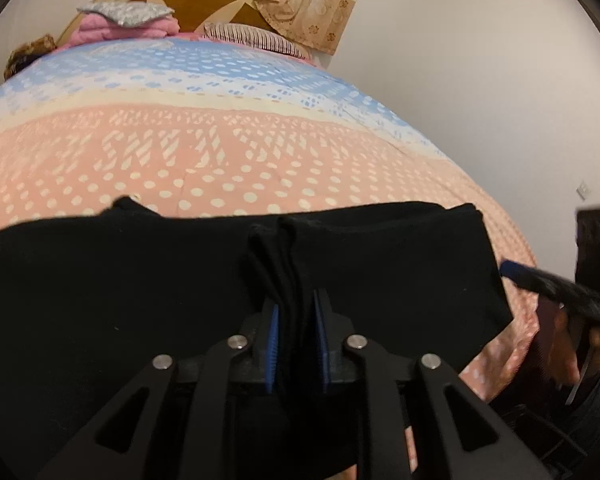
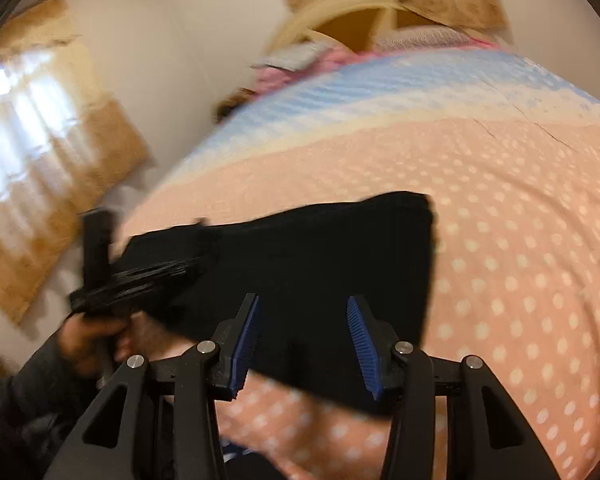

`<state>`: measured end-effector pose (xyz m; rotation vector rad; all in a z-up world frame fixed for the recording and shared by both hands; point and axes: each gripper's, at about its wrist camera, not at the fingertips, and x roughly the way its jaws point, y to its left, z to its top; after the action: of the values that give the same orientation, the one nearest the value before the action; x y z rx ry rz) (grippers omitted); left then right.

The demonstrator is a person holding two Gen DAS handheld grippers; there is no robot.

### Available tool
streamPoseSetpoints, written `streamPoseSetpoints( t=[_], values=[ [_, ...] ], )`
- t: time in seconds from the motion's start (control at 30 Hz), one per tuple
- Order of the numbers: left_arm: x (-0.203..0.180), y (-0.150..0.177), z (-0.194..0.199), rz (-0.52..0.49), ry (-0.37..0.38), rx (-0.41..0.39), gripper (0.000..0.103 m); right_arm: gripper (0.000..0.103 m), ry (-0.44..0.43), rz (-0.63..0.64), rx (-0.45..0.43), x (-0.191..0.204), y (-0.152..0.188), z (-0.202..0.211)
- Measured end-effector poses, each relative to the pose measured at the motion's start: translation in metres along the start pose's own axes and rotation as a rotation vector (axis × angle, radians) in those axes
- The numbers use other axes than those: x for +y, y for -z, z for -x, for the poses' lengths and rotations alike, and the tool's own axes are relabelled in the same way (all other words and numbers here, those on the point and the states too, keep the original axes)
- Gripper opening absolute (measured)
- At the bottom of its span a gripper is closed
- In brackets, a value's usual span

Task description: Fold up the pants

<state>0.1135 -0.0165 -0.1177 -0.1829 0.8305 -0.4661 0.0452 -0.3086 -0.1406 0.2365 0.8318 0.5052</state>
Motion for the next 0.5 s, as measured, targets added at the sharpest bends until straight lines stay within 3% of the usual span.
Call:
streamPoseSetpoints(
  t=[0.03, 0.1, 0.17, 0.27, 0.5],
  values=[
    [-0.002, 0.0, 0.003, -0.018, -0.023, -0.007, 0.031, 0.047, 0.024, -0.022, 0.009, -0.006, -0.003, -0.007],
    [-0.005, -0.002, 0.009, -0.055, -0.107, -0.023, 0.057, 0.047, 0.016, -0.072, 0.019, -0.016, -0.005, -0.017],
    [-0.003, -0.002, 0.018, -0.087, -0.163, -0.051, 0.061, 0.047, 0.028, -0.07, 0.0, -0.009, -0.007, -0.013],
    [0.003, -0.002, 0.024, -0.104, -0.223, -0.055, 0.063, 0.047, 0.082, 0.052, -0.042, 0.022, -0.007, -0.007],
    [0.021, 0.004, 0.035, -0.094, -0.298, -0.039, 0.063, 0.047, -0.039, 0.233, 0.002, 0.11, -0.003, -0.043]
  ],
)
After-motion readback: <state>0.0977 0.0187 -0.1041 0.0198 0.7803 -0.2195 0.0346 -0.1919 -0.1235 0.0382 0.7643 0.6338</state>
